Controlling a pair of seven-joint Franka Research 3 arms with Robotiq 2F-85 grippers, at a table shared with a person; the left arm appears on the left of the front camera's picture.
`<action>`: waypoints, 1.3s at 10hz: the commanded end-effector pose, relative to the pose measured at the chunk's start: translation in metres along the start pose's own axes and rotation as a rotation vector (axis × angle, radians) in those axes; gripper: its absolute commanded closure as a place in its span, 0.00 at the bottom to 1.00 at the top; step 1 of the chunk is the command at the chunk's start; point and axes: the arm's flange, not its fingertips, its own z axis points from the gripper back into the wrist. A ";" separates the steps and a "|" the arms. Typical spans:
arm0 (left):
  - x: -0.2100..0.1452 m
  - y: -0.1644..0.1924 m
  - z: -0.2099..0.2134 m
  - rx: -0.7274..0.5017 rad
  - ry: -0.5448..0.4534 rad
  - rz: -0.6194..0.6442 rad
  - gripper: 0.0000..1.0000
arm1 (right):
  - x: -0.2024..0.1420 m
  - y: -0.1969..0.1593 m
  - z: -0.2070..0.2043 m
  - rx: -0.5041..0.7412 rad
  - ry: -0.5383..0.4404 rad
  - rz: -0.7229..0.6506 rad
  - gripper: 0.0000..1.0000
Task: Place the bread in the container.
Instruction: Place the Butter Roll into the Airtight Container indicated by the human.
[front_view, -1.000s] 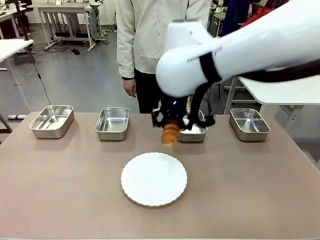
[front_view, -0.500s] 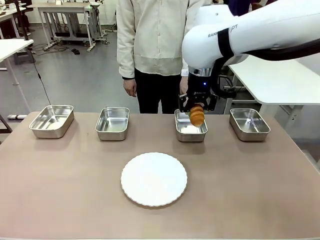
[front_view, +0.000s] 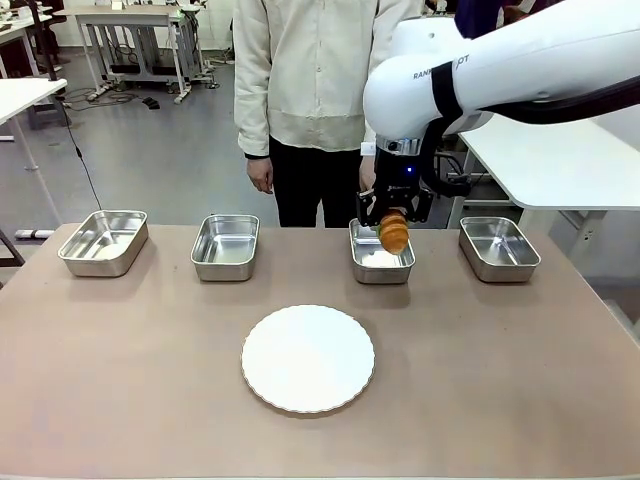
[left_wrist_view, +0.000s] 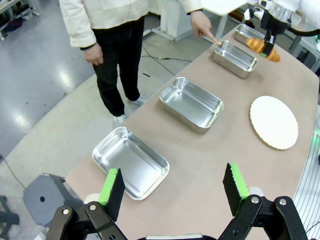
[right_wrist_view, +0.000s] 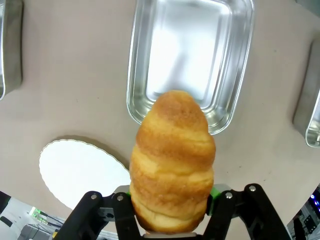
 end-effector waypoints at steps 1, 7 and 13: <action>-0.001 -0.002 0.001 -0.004 -0.005 -0.013 0.00 | 0.001 -0.002 -0.005 0.000 0.007 -0.001 0.66; -0.001 -0.002 0.001 -0.004 -0.005 -0.013 0.00 | 0.051 -0.015 -0.047 -0.010 -0.032 0.028 0.66; -0.001 -0.002 0.001 -0.004 -0.005 -0.013 0.00 | 0.067 -0.023 -0.062 -0.035 -0.104 0.021 0.00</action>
